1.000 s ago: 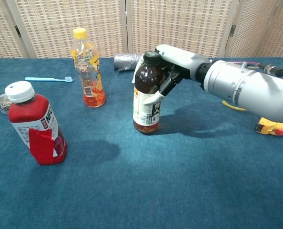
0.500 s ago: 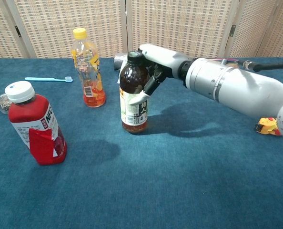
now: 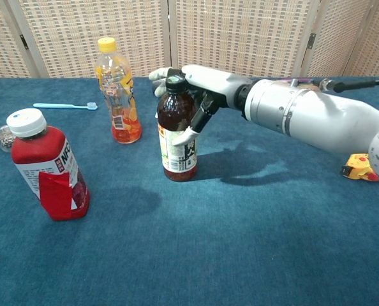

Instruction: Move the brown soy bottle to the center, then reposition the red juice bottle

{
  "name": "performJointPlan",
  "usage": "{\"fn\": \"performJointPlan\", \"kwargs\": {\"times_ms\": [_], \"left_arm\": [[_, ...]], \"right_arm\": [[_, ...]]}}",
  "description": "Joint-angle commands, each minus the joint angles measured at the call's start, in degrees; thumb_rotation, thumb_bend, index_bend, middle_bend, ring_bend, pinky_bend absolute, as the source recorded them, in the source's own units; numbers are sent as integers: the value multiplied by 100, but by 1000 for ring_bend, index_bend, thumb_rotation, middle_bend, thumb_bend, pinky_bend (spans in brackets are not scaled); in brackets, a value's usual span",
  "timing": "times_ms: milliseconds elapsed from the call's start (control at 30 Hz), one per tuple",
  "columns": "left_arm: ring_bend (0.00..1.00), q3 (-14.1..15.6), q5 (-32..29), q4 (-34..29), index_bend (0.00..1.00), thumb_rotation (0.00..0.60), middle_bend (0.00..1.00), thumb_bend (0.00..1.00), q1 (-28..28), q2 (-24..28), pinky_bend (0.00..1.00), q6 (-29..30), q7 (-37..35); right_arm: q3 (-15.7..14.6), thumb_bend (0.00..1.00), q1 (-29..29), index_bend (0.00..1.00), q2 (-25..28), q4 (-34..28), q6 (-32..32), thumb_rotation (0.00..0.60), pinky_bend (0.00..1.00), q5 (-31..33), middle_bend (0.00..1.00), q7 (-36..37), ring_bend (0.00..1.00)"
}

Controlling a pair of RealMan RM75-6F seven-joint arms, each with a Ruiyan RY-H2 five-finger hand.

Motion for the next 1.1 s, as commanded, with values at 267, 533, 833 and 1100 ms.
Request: {"fn": "performJointPlan", "kwargs": {"times_ms": [267,533,833,1100], "left_arm": [[358,25,20,7,477,600,422,236,10,-18,556,-2,46],[358,43,74,-25,477,600,421,237,14,-22,556,23,106],[358,86,223,-71,476,600,421,236,-5,-65,556,49,155],[358,171,465,-130,461,600,421,236,-71,-130,556,3,25]], "right_arm": [[-78,0,-189,0,515,-649,250,600,457,-98,99,-199,194],[-205,0,-597,0,1381,-1615,674,600,429,71,107,-958,175],[-522,0,-1388,27,2545,-2714,1581,600,427,121,185,-1903,174],[-1045,0,-2395,90,3421,-3237,2624,600,427,-237,228,-2191,177]]}}
